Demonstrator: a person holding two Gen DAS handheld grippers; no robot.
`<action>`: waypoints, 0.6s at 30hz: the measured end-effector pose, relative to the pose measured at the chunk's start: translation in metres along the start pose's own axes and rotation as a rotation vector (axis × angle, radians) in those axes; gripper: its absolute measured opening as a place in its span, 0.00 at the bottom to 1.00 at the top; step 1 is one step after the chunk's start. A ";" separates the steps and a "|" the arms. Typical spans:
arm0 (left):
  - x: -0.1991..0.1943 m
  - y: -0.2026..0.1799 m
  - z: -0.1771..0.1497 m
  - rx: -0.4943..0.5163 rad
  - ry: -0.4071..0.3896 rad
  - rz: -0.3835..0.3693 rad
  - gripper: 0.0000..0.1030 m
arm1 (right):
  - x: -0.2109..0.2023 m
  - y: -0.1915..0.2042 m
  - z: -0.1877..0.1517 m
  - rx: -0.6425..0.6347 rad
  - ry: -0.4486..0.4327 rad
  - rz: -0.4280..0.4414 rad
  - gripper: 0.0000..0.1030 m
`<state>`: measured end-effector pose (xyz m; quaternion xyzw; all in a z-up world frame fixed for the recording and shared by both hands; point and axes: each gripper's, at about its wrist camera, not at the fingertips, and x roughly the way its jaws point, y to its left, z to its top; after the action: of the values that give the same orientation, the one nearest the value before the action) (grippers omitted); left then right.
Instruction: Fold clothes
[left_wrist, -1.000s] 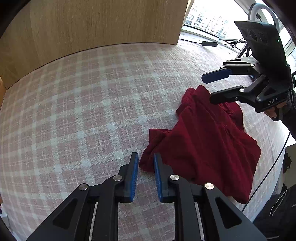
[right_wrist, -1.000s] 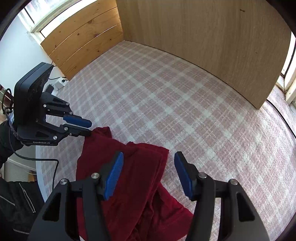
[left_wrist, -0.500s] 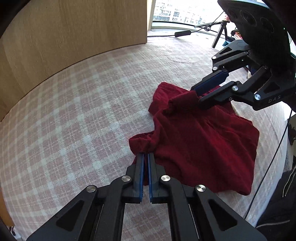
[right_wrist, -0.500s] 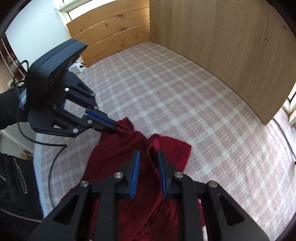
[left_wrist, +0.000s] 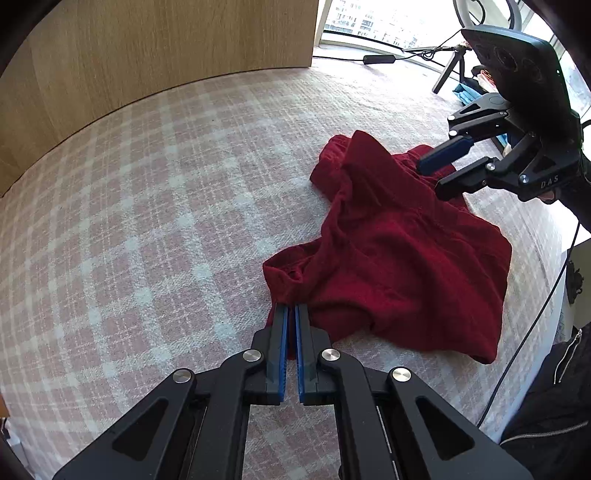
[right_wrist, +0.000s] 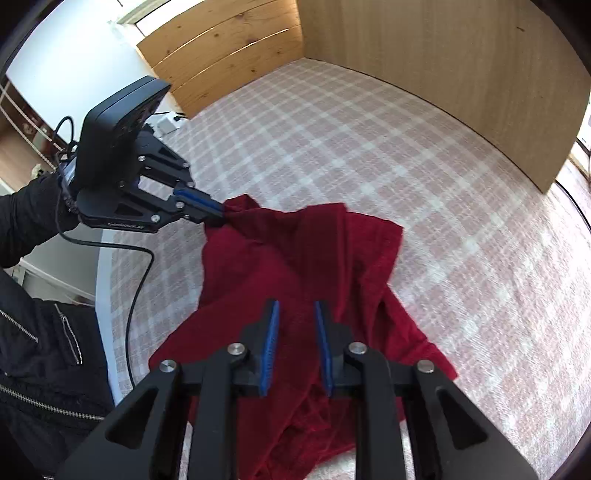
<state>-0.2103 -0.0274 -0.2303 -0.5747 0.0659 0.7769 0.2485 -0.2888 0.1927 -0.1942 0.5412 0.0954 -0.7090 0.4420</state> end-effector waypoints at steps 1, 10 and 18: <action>-0.002 0.002 0.000 -0.007 -0.003 -0.005 0.03 | -0.001 -0.007 0.000 0.034 0.009 0.009 0.42; -0.005 -0.006 0.007 0.049 -0.015 0.031 0.03 | 0.021 -0.008 0.031 -0.027 -0.010 0.022 0.45; 0.007 0.008 0.024 0.016 -0.003 0.048 0.17 | 0.045 -0.002 0.042 -0.102 -0.006 -0.014 0.45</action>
<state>-0.2364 -0.0230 -0.2305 -0.5700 0.0855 0.7828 0.2343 -0.3200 0.1448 -0.2173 0.5152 0.1339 -0.7078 0.4644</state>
